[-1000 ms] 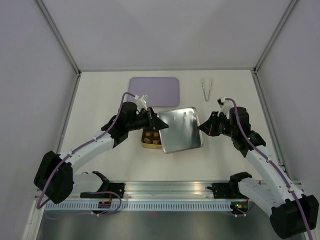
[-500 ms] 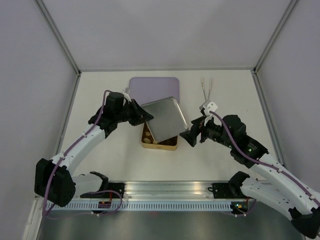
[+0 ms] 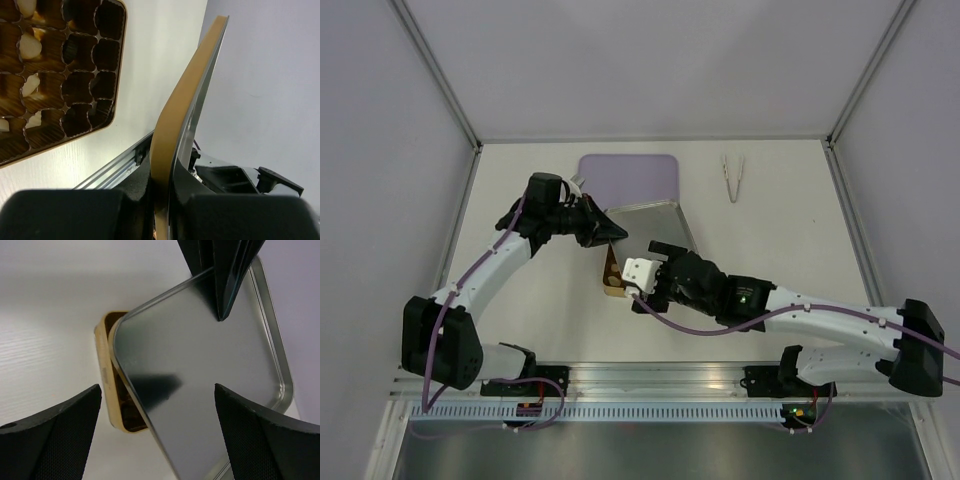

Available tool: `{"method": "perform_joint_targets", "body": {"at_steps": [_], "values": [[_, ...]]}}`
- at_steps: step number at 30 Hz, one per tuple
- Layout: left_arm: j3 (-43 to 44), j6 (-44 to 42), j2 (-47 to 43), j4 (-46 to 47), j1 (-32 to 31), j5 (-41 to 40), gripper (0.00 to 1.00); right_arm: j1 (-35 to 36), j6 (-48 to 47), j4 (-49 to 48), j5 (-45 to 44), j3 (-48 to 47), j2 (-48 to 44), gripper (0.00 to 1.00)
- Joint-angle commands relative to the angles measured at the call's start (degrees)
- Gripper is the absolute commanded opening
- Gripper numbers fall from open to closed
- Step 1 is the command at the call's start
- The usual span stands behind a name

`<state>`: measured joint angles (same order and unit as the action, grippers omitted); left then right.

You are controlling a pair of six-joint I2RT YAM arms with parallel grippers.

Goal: Pack the chocolate
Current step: Pick up the box lid from the center of the board, then close the box lid on the packing box.

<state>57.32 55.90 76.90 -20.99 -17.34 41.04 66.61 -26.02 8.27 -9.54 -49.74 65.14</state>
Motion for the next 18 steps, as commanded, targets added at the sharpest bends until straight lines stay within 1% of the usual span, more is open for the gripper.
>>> {"method": "perform_joint_targets", "body": {"at_steps": [1,4,5,6,8,9,11,12,14,15,16,17,18], "values": [[2.53,3.07,-1.14,-1.33,0.73,5.54,0.02,0.63,-8.52,-1.85,-12.33,-2.82,3.32,0.98],[2.62,2.29,-2.11,-2.56,0.82,6.25,0.02,0.63,-9.22,-6.58,-14.8,-1.43,2.98,0.98],[2.45,2.02,-2.98,-3.08,0.82,6.25,0.02,0.71,-9.92,-7.82,-16.02,-0.72,2.19,0.96],[2.18,1.76,-3.42,-3.44,0.82,6.16,0.02,0.63,-10.45,-9.4,-16.38,-0.02,1.83,0.94],[1.74,1.32,-4.48,-4.67,0.91,5.72,0.02,0.63,-10.98,-9.33,-16.39,0.87,0.69,0.85],[1.66,1.14,-5.09,-4.93,0.82,5.9,0.02,0.63,-10.98,-9.15,-15.87,1.13,0.34,0.71],[1.48,0.97,-5.62,-5.46,0.82,6.77,0.02,0.71,-10.46,-9.59,-14.2,1.57,-0.89,0.53],[1.3,0.97,-6.06,-5.55,0.82,7.12,0.02,0.72,-10.28,-9.85,-13.49,1.92,-1.33,0.37],[0.87,0.79,-6.68,-5.72,0.82,8.0,0.02,0.63,-9.84,-9.51,-12.0,1.84,-2.47,0.23],[0.78,0.7,-7.29,-5.73,0.82,8.09,0.1,0.63,-9.49,-9.07,-9.9,1.57,-2.91,0.11],[0.6,0.62,-7.64,-5.73,0.82,8.09,0.17,0.71,-8.88,-9.15,-9.19,1.48,-3.44,0.05],[0.34,0.53,-7.99,-5.73,0.82,8.01,0.28,0.72,-7.91,-9.15,-8.22,1.4,-4.4,0.0],[0.34,0.35,-8.26,-5.81,0.82,7.92,0.49,0.63,-7.3,-9.33,-7.17,1.31,-4.85,0.0]]}}
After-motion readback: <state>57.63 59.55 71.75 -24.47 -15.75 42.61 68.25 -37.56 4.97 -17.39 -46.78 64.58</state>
